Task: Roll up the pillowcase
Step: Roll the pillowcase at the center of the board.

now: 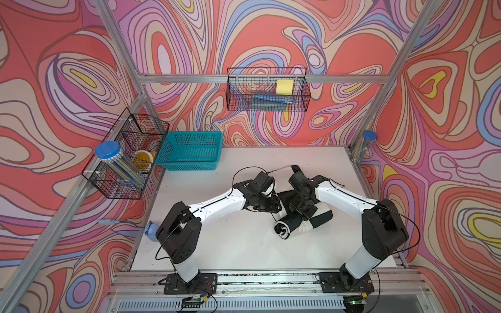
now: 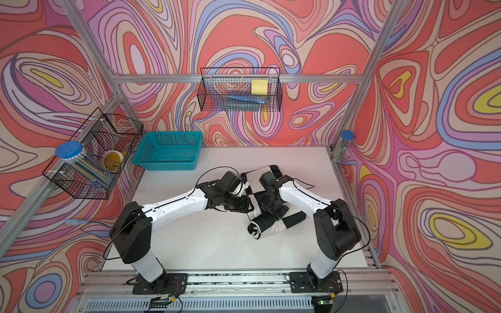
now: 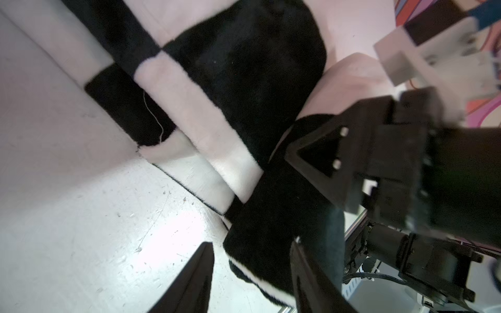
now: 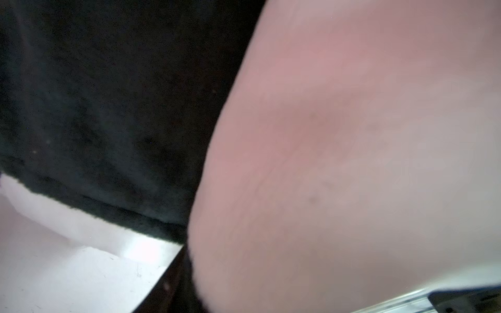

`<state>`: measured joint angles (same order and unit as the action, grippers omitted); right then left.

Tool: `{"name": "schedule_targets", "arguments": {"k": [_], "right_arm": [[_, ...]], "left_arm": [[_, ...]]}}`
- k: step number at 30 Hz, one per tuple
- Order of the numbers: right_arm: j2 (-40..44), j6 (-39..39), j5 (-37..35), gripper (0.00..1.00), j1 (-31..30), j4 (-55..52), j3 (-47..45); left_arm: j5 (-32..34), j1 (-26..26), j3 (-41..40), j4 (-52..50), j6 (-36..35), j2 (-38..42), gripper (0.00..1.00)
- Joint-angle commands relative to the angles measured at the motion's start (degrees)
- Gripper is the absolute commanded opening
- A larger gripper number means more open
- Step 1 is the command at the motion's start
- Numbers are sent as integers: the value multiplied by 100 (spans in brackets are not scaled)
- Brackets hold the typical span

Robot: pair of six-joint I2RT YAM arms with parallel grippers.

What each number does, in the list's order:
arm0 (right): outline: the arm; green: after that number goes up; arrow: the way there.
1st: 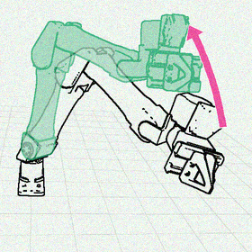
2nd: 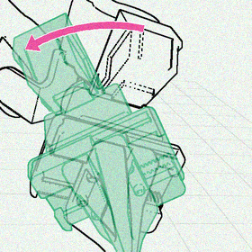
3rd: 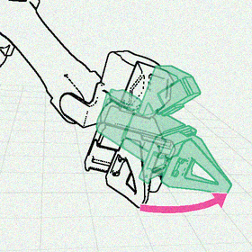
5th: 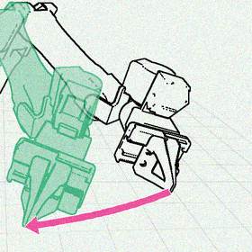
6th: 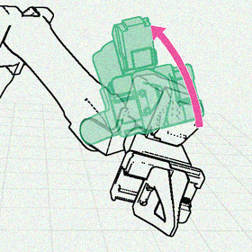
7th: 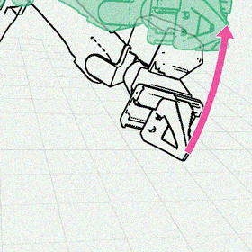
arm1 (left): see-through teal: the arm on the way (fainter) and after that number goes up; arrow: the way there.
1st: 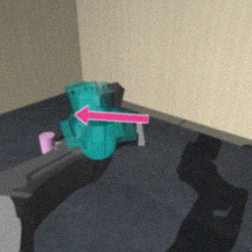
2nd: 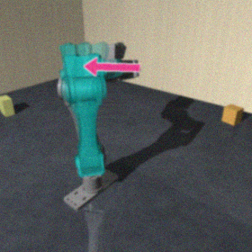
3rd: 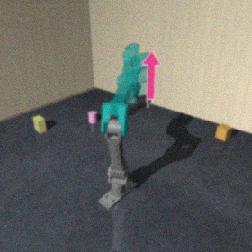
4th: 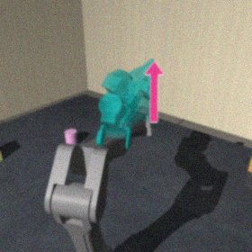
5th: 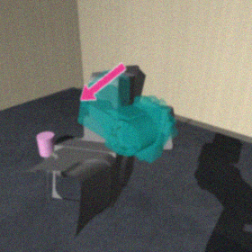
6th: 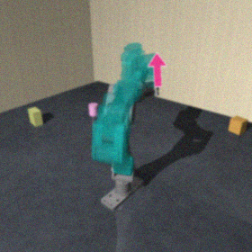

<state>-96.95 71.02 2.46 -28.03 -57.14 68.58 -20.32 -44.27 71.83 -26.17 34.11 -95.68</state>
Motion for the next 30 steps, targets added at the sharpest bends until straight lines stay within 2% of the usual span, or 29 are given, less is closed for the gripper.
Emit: {"name": "schedule_targets", "arguments": {"k": [1,3,6,9,11,18,22,30], "right_arm": [[-180,-166,-79,53,158,399,215],[-272,-118,26,54,267,693,230],[-626,-95,168,54,281,1013,357],[-890,-37,379,54,284,1357,336],[-880,88,442,53,290,1697,192],[-887,158,495,53,319,1989,-36],[-781,306,530,53,357,2278,-273],[-680,333,561,52,421,2381,-309]], "left_arm": [[71,6,-173,-231,-334,382,52],[-161,-16,-211,-161,-400,431,49],[-531,-121,-173,28,-407,281,35],[-677,-203,-69,328,-219,12,16],[-706,-196,49,461,-52,-177,9],[-557,-222,514,637,234,-574,6],[-322,-278,538,696,292,-612,6],[-147,-354,493,458,293,-1259,0]]}}
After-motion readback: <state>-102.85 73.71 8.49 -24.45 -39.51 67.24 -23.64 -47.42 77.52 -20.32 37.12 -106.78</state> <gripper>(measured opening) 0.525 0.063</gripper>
